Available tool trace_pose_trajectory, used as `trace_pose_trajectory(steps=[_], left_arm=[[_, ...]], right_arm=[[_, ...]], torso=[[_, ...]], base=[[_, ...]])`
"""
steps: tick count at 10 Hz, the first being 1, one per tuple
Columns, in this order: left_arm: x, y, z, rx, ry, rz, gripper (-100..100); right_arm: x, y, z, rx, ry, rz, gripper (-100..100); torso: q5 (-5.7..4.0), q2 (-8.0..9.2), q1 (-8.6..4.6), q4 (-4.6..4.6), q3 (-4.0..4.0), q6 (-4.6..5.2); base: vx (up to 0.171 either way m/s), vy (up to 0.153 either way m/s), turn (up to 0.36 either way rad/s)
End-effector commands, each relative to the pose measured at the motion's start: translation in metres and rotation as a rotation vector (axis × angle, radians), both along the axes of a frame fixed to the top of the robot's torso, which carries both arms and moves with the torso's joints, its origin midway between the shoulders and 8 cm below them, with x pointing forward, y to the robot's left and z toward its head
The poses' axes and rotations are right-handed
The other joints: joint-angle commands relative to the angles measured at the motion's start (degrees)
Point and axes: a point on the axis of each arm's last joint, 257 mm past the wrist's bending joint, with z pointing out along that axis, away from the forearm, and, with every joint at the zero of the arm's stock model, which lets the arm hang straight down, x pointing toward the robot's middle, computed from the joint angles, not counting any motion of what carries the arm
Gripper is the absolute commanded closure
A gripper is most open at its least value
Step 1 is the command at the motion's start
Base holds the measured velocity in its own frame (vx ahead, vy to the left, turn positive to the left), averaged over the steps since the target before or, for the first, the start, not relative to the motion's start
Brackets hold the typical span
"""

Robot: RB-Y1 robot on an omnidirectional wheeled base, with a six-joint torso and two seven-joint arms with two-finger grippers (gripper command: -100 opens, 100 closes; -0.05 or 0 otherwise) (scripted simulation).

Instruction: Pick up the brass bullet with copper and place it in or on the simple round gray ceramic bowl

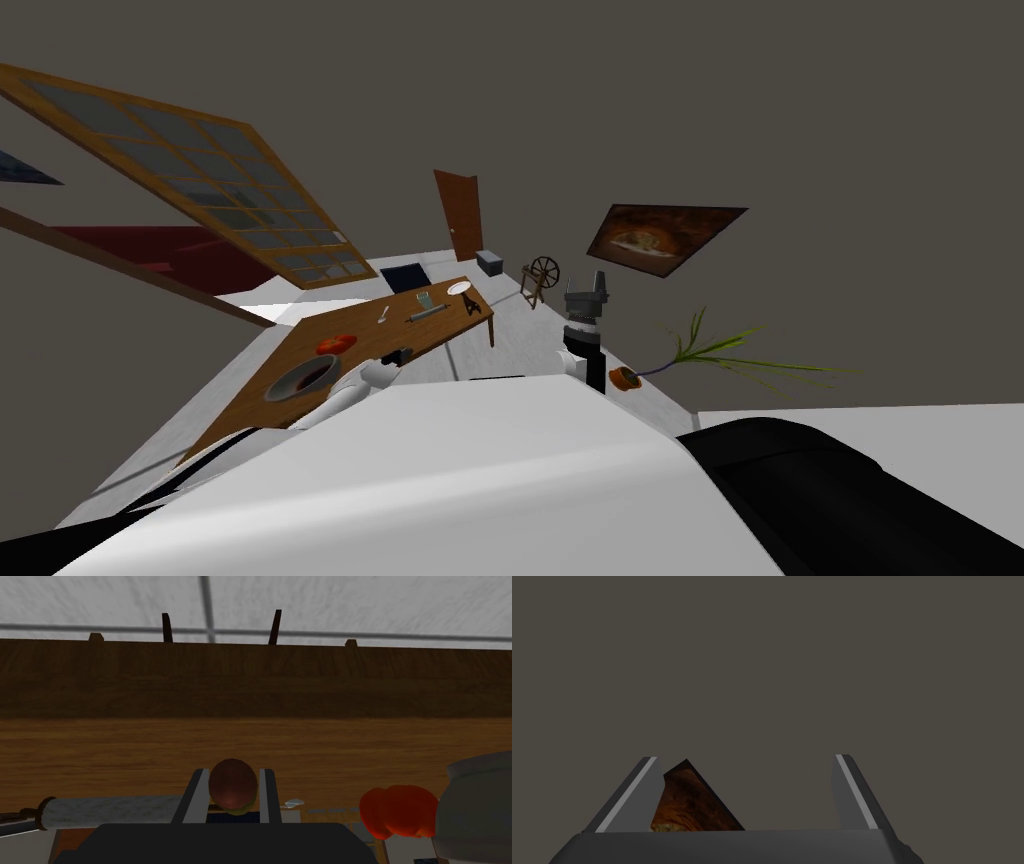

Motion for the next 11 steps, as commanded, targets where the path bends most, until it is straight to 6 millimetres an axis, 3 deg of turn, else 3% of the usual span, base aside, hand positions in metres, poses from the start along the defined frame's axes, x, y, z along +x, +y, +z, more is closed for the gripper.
trace_pose_trajectory(steps=[1, 9, 11], left_arm=[[0.007, 0.006, 0.008, 0.003, -0.002, 0.007, 100], [0.033, 0.037, 0.053, -0.011, -0.023, 0.085, 100], [0.045, 0.044, 0.073, -0.029, -0.044, 0.117, 100]], right_arm=[[0.0, 0.0, 0.0, 0.0, 0.0, 0.0, 0], [0.0, 0.0, 0.0, 0.0, 0.0, 0.0, 0], [0.0, 0.0, 0.0, 0.0, 0.0, 0.0, 0]], torso=[[0.0, 0.0, 0.0, 0.0, 0.0, 0.0], [0.09, 0.02, 0.39, 0.04, 0.04, -0.06], [0.11, 0.0, 0.42, 0.05, 0.03, -0.08]], base=[[-0.118, 0.048, -0.089], [-0.114, 0.095, -0.082], [-0.12, 0.136, -0.102]])
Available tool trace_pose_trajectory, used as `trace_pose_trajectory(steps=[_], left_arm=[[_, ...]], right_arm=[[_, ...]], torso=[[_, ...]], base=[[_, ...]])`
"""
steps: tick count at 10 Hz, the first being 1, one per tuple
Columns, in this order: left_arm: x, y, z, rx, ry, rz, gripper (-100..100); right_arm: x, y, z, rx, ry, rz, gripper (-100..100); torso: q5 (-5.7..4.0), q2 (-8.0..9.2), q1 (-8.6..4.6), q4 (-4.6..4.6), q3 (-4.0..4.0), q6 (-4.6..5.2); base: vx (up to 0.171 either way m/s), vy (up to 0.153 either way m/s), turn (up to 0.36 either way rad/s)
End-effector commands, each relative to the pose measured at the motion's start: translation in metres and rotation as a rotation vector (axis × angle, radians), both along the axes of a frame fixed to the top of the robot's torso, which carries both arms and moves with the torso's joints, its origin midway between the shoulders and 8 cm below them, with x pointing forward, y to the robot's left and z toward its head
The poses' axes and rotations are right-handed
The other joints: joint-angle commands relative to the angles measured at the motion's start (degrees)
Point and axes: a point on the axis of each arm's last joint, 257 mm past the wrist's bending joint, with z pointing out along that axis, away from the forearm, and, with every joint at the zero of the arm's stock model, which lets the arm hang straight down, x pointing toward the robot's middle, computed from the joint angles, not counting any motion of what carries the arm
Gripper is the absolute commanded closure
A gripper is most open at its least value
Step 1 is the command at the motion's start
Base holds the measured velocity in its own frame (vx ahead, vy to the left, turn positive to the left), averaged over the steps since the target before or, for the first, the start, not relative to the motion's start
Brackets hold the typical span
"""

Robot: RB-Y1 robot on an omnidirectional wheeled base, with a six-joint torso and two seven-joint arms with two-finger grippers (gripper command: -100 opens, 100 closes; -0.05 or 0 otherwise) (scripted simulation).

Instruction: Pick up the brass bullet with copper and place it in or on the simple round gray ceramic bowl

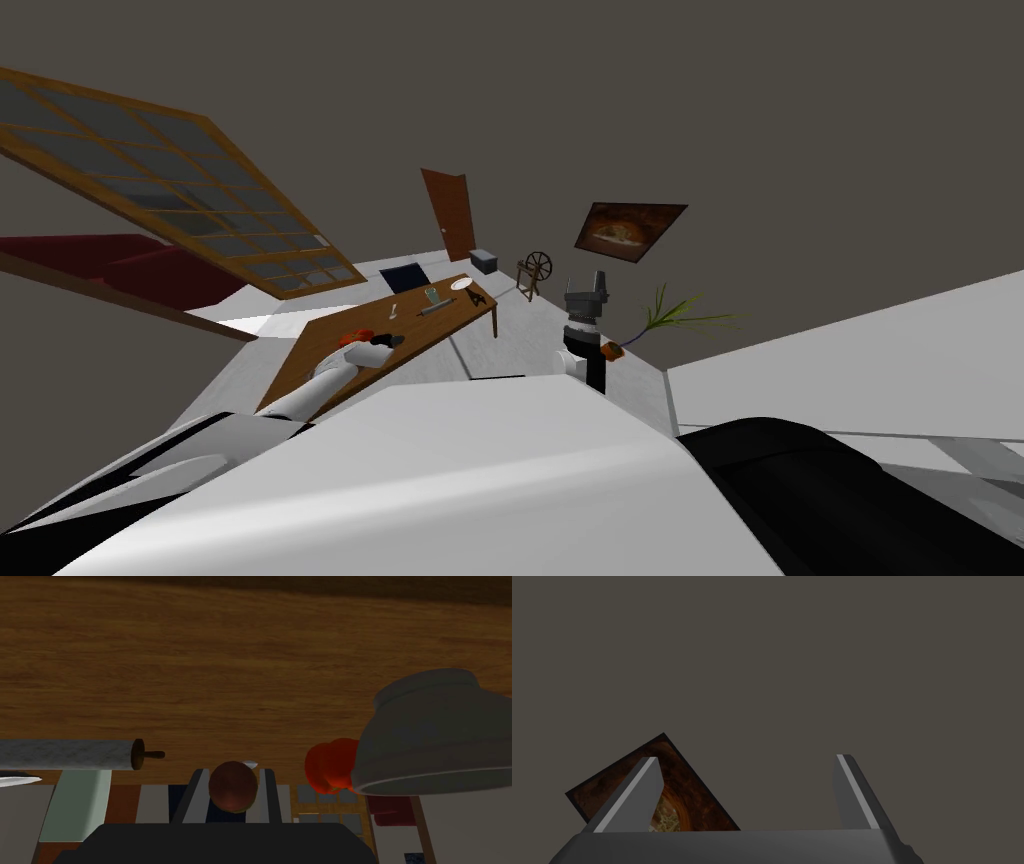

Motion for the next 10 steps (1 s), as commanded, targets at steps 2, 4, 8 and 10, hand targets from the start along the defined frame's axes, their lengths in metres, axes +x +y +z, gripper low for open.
trace_pose_trajectory(steps=[2, 4, 8, 10], left_arm=[[0.011, 0.005, 0.02, -0.018, -0.019, 0.034, 100], [0.013, 0.011, 0.032, -0.026, -0.023, 0.062, 100], [0.006, 0.023, 0.045, -0.021, -0.01, 0.097, 100], [0.007, 0.024, 0.047, -0.019, -0.01, 0.098, 100]], right_arm=[[0.0, 0.0, 0.0, 0.0, 0.0, 0.0, 0], [0.0, 0.0, 0.0, 0.0, 0.0, 0.0, 0], [0.0, 0.0, 0.0, 0.0, 0.0, 0.0, 0], [0.0, 0.0, 0.0, 0.0, 0.0, 0.0, 0]], torso=[[0.02, 0.06, -0.03, 0.02, 0.04, -0.01], [0.04, -0.08, 0.02, -0.03, -0.05, -0.06], [0.04, 0.04, 0.03, -0.07, -0.01, -0.17], [0.02, -0.05, -0.05, -0.1, -0.07, -0.17]], base=[[-0.122, 0.148, -0.085], [-0.099, 0.158, -0.052], [-0.127, 0.151, -0.019], [-0.074, 0.091, 0.003]])
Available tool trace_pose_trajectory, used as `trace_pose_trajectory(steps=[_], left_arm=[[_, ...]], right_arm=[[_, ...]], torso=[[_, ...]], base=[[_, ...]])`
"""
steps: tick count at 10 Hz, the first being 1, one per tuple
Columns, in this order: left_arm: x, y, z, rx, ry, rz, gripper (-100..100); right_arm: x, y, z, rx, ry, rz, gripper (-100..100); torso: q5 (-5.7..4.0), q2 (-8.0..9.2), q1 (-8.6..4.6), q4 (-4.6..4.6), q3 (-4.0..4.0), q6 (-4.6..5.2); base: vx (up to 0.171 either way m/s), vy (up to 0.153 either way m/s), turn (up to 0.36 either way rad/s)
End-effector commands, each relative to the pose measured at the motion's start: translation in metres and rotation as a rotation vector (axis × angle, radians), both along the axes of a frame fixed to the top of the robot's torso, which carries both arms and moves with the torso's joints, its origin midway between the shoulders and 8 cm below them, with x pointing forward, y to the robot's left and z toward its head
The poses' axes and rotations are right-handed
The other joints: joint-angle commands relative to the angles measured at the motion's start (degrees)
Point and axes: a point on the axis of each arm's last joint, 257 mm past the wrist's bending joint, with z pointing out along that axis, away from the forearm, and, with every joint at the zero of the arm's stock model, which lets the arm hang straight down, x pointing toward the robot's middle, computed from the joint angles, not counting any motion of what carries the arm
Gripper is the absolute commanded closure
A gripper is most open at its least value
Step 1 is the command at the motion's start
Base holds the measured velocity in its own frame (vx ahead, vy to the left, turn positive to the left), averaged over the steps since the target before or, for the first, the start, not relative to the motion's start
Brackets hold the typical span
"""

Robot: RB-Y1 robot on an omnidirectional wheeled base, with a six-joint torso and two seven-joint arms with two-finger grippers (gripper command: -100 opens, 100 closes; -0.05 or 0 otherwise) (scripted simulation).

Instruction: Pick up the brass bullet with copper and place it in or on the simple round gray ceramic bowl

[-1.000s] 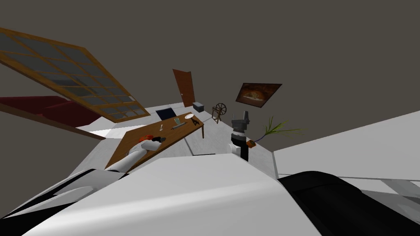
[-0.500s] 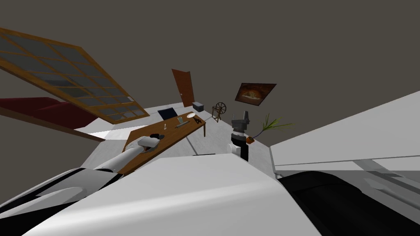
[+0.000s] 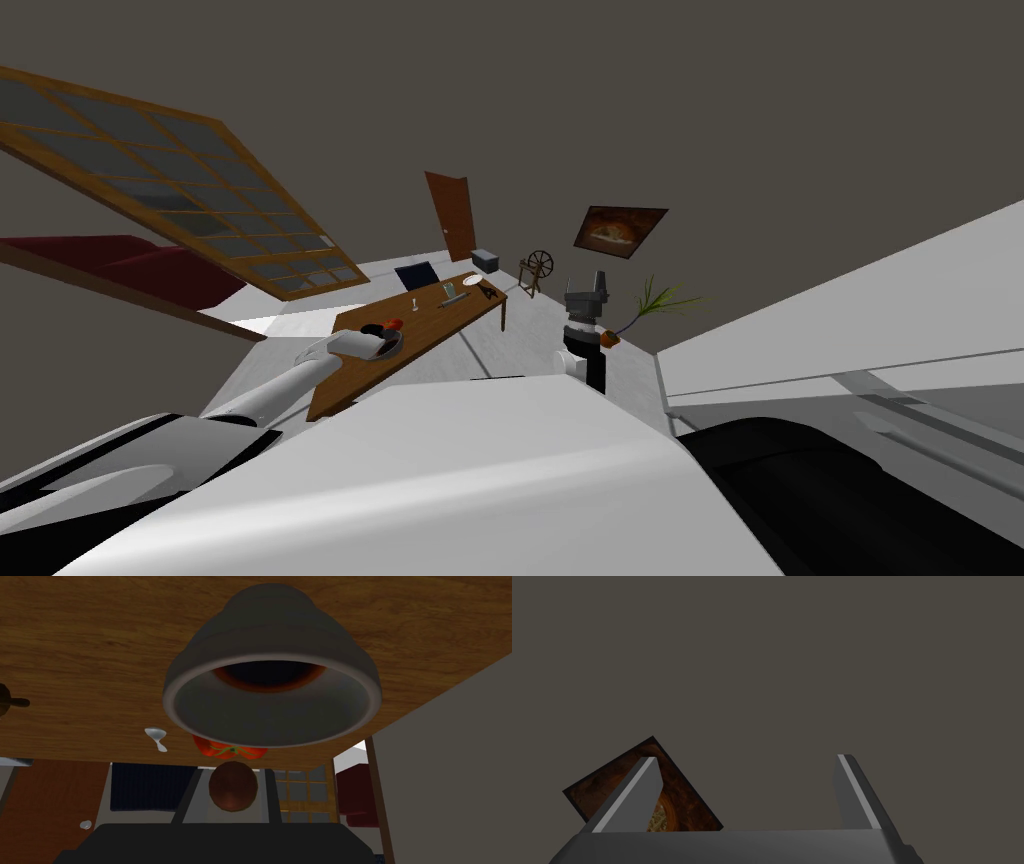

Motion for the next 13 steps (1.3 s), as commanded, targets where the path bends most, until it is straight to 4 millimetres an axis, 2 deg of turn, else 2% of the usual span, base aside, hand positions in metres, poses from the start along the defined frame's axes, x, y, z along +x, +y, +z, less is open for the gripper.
trace_pose_trajectory(steps=[1, 5, 6, 7, 9, 11, 12, 13], left_arm=[[0.0, 0.0, 0.0, 0.0, 0.0, 0.0, -100], [0.0, 0.0, 0.0, 0.0, 0.001, 0.0, -100], [-0.001, 0.001, 0.0, 0.001, 0.001, 0.001, 0], [-0.012, -0.025, -0.021, -0.076, 0.013, 0.001, -100], [-0.012, -0.028, -0.017, -0.075, 0.009, -0.029, -100], [-0.012, -0.028, -0.017, -0.055, 0.029, -0.062, -100], [-0.023, -0.052, -0.034, -0.135, 0.029, -0.052, -100], [-0.028, -0.051, -0.032, -0.136, 0.025, -0.06, -100]], right_arm=[[0.0, 0.0, 0.0, 0.0, 0.0, 0.0, 0], [0.0, 0.0, 0.0, 0.0, 0.0, 0.0, 0], [0.0, 0.0, 0.0, 0.0, 0.0, 0.0, 0], [0.0, 0.0, 0.0, 0.0, 0.0, 0.0, 0], [0.0, 0.0, 0.0, 0.0, 0.0, 0.0, 0], [0.0, 0.0, 0.0, 0.0, 0.0, 0.0, 0], [0.0, 0.0, 0.0, 0.0, 0.0, 0.0, 0], [0.0, 0.0, 0.0, 0.0, 0.0, 0.0, 0]], torso=[[0.0, 0.0, 0.0, 0.0, 0.0, 0.0], [-0.08, -0.28, -0.29, -0.07, -0.17, 0.03], [-0.08, -0.29, -0.3, -0.06, -0.17, 0.06], [-0.08, -0.3, -0.33, -0.05, -0.17, 0.09], [-0.06, -1.06, -0.27, -0.21, -0.61, 0.1], [-0.07, -0.53, -0.35, -0.1, -0.31, 0.15], [-0.07, -0.34, -0.35, -0.06, -0.2, 0.14], [-0.04, -0.69, -0.2, -0.12, -0.37, 0.03]], base=[[-0.01, 0.013, 0.004], [-0.001, 0.001, 0.0], [0.0, 0.0, 0.0], [0.185, 0.044, 0.39], [0.171, 0.003, 0.121], [-0.005, -0.006, -0.024], [0.131, 0.044, 0.365], [0.203, 0.0, 0.241]])
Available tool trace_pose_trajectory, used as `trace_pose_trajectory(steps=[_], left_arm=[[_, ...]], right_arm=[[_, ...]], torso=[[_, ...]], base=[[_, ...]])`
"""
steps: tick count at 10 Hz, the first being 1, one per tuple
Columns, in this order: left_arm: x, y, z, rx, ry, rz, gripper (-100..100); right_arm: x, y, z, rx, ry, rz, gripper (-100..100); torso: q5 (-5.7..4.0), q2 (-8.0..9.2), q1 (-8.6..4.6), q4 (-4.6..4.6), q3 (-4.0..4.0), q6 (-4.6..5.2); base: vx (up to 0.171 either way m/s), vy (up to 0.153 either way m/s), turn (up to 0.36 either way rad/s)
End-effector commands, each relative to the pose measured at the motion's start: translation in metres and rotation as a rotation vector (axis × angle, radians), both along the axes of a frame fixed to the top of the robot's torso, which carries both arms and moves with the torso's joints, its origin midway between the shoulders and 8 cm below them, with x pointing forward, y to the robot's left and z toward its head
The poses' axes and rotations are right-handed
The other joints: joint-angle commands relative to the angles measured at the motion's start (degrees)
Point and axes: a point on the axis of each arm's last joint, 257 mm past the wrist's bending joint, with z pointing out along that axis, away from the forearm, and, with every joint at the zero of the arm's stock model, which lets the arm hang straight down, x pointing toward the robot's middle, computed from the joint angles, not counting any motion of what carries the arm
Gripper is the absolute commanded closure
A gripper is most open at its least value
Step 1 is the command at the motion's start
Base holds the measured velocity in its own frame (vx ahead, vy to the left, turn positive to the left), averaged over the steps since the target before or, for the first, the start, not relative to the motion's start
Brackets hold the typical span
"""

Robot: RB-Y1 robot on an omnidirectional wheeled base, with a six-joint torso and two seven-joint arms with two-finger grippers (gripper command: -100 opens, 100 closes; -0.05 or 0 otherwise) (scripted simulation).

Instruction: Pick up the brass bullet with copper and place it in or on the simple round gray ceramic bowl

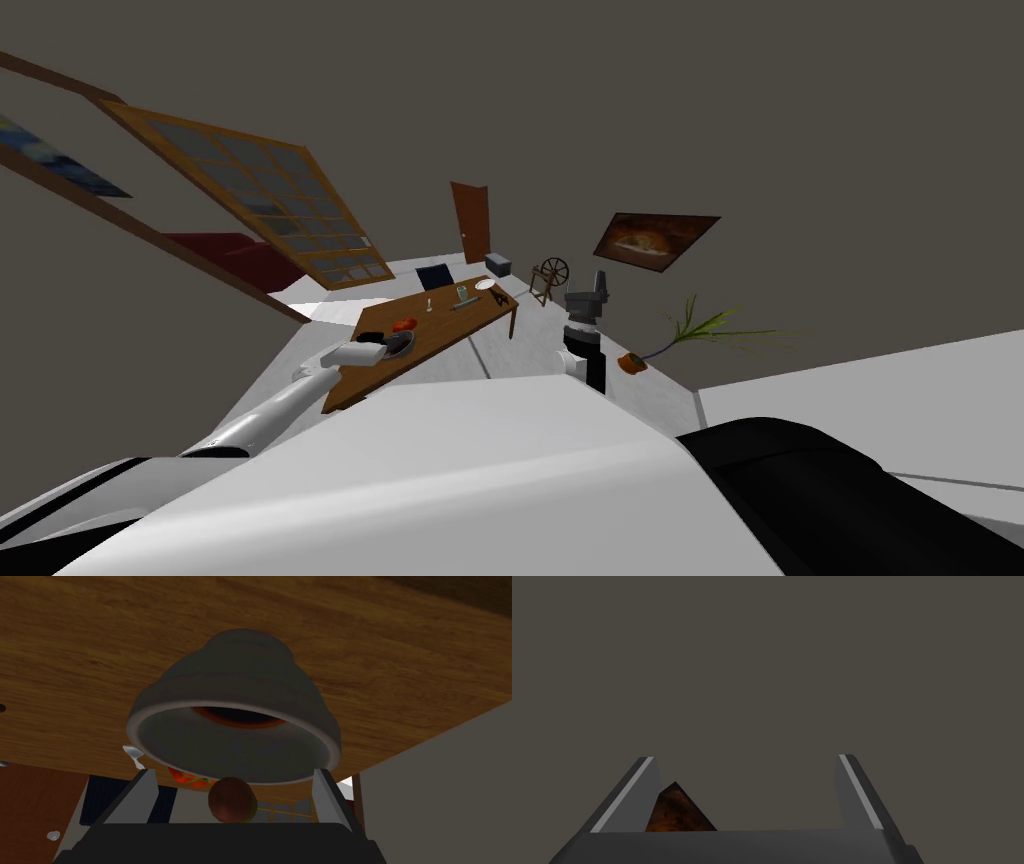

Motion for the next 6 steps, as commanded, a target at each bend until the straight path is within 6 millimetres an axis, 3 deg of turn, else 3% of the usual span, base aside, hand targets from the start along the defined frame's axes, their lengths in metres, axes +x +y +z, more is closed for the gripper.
trace_pose_trajectory(steps=[1, 3, 4, 6], left_arm=[[0.003, -0.005, 0.005, 0.002, -0.003, -0.035, -100], [0.003, -0.005, 0.005, 0.023, 0.014, -0.073, -100], [-0.009, -0.027, -0.008, -0.053, 0.01, -0.059, -100], [-0.011, -0.025, -0.001, -0.032, 0.009, -0.1, -100]], right_arm=[[0.0, 0.0, 0.0, 0.0, 0.0, 0.0, 0], [0.0, 0.0, 0.0, 0.0, 0.0, 0.0, 0], [0.0, 0.0, 0.0, 0.0, 0.0, 0.0, 0], [0.0, 0.0, 0.0, 0.0, 0.0, 0.0, 0]], torso=[[0.0, 0.0, 0.0, 0.0, 0.0, 0.0], [-0.03, 0.37, -0.07, 0.07, 0.19, 0.04], [-0.02, 0.57, -0.03, 0.11, 0.31, 0.02], [-0.02, -0.06, -0.03, -0.01, -0.04, 0.0]], base=[[0.12, -0.032, 0.015], [0.012, -0.009, -0.017], [0.159, 0.011, 0.369], [0.166, -0.015, 0.133]])
